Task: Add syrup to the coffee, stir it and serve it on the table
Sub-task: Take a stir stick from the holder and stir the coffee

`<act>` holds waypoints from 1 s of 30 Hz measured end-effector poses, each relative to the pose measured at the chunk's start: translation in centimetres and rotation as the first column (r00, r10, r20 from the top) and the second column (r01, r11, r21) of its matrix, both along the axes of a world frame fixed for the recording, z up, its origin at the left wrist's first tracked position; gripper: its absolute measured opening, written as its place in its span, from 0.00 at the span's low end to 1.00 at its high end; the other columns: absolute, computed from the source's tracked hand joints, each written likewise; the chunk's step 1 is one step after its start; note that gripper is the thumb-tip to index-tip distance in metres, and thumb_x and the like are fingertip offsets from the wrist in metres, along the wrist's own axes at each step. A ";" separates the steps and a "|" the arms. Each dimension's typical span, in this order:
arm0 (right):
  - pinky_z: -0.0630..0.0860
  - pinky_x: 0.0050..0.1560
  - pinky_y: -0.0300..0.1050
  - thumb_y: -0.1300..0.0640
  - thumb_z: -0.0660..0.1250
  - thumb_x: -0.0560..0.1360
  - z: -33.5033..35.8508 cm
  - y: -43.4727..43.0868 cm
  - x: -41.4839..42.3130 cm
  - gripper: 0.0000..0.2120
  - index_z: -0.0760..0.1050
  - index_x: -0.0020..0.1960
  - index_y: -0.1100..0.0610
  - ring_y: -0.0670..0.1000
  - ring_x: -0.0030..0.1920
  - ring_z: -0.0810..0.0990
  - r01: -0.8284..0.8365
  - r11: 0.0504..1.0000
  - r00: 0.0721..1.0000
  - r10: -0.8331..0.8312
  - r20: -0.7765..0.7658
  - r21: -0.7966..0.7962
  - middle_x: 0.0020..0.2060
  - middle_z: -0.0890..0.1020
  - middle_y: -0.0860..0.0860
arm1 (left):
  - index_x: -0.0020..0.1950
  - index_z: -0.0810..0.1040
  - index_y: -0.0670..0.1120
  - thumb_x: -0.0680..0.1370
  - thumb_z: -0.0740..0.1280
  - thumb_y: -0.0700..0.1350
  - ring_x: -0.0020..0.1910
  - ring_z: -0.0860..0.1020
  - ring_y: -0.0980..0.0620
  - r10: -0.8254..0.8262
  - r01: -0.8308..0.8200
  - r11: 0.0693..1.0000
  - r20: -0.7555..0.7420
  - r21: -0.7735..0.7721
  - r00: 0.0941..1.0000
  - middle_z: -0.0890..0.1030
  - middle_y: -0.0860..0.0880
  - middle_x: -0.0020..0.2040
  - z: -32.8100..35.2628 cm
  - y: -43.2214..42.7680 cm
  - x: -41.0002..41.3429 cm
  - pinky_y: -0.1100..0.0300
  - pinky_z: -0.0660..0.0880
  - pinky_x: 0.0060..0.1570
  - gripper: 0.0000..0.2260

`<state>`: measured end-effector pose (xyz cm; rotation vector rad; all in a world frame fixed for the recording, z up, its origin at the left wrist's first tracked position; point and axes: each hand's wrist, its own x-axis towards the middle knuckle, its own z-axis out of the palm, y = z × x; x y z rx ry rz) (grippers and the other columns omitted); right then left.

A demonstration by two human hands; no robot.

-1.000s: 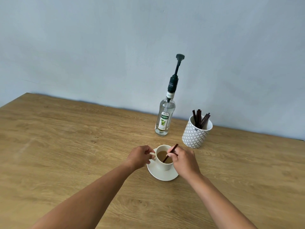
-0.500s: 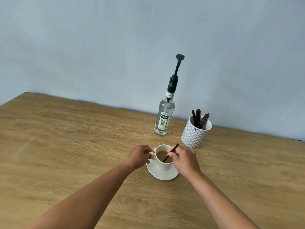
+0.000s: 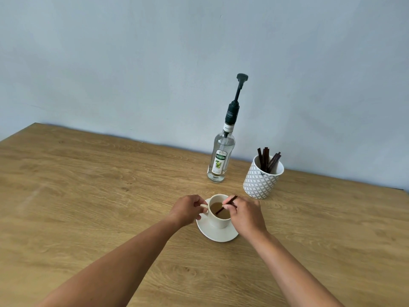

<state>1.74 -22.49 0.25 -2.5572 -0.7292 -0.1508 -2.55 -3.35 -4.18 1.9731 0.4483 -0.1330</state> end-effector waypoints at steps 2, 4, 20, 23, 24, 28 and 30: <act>0.65 0.54 0.48 0.54 0.68 0.77 0.0 -0.1 0.0 0.04 0.79 0.49 0.45 0.48 0.45 0.79 0.015 0.999 1.000 -0.015 0.026 -0.028 0.42 0.84 0.43 | 0.52 0.82 0.48 0.76 0.72 0.43 0.44 0.86 0.50 0.001 -0.001 1.000 0.000 -0.002 1.000 0.85 0.50 0.48 0.0 0.0 0.0 0.56 0.80 0.38 0.06; 0.65 0.52 0.48 0.55 0.67 0.77 0.0 -0.4 0.1 0.04 0.78 0.49 0.46 0.48 0.45 0.79 0.040 0.998 0.998 -0.038 0.049 -0.056 0.41 0.84 0.43 | 0.52 0.82 0.48 0.76 0.72 0.43 0.44 0.86 0.49 0.004 -0.004 1.000 0.002 -0.001 1.000 0.85 0.49 0.48 -0.1 0.0 0.1 0.55 0.81 0.39 0.06; 0.67 0.53 0.49 0.56 0.68 0.76 -0.1 -0.7 -0.1 0.05 0.79 0.48 0.47 0.49 0.45 0.80 0.031 0.999 0.998 -0.032 0.046 0.008 0.41 0.84 0.45 | 0.49 0.82 0.51 0.75 0.72 0.44 0.40 0.86 0.52 -0.003 0.002 1.000 0.015 0.025 1.000 0.84 0.52 0.46 -0.6 0.2 0.2 0.56 0.81 0.39 0.04; 0.66 0.55 0.49 0.54 0.67 0.77 0.0 -0.6 -0.1 0.04 0.80 0.50 0.46 0.49 0.46 0.80 0.021 1.000 0.999 -0.020 0.038 -0.014 0.42 0.85 0.45 | 0.49 0.82 0.51 0.75 0.72 0.44 0.40 0.86 0.53 -0.008 0.007 0.999 0.015 0.032 1.000 0.84 0.52 0.46 -0.6 0.2 0.2 0.56 0.81 0.39 0.04; 0.66 0.54 0.48 0.54 0.67 0.77 0.0 -0.6 -0.1 0.05 0.80 0.50 0.46 0.48 0.47 0.80 0.026 0.999 0.999 -0.024 0.046 -0.035 0.43 0.85 0.44 | 0.49 0.82 0.51 0.75 0.72 0.44 0.40 0.86 0.52 -0.009 0.008 0.999 0.014 0.032 1.000 0.85 0.51 0.47 -0.5 0.2 0.2 0.56 0.81 0.38 0.04; 0.64 0.49 0.47 0.56 0.68 0.76 0.1 -0.9 0.1 0.05 0.80 0.48 0.47 0.48 0.44 0.81 0.048 0.999 0.995 -0.047 0.086 -0.015 0.40 0.84 0.44 | 0.48 0.82 0.51 0.75 0.72 0.44 0.41 0.86 0.51 -0.005 0.004 1.000 0.014 0.029 1.000 0.85 0.50 0.47 -0.5 0.2 0.2 0.56 0.81 0.39 0.04; 0.63 0.50 0.47 0.56 0.68 0.76 0.0 -0.9 -0.1 0.05 0.79 0.48 0.46 0.48 0.45 0.80 0.035 0.999 0.997 -0.035 0.066 -0.003 0.41 0.84 0.43 | 0.49 0.82 0.50 0.75 0.72 0.44 0.41 0.86 0.51 -0.002 0.002 1.000 0.016 0.028 1.000 0.85 0.50 0.47 -0.5 0.2 0.2 0.57 0.81 0.38 0.04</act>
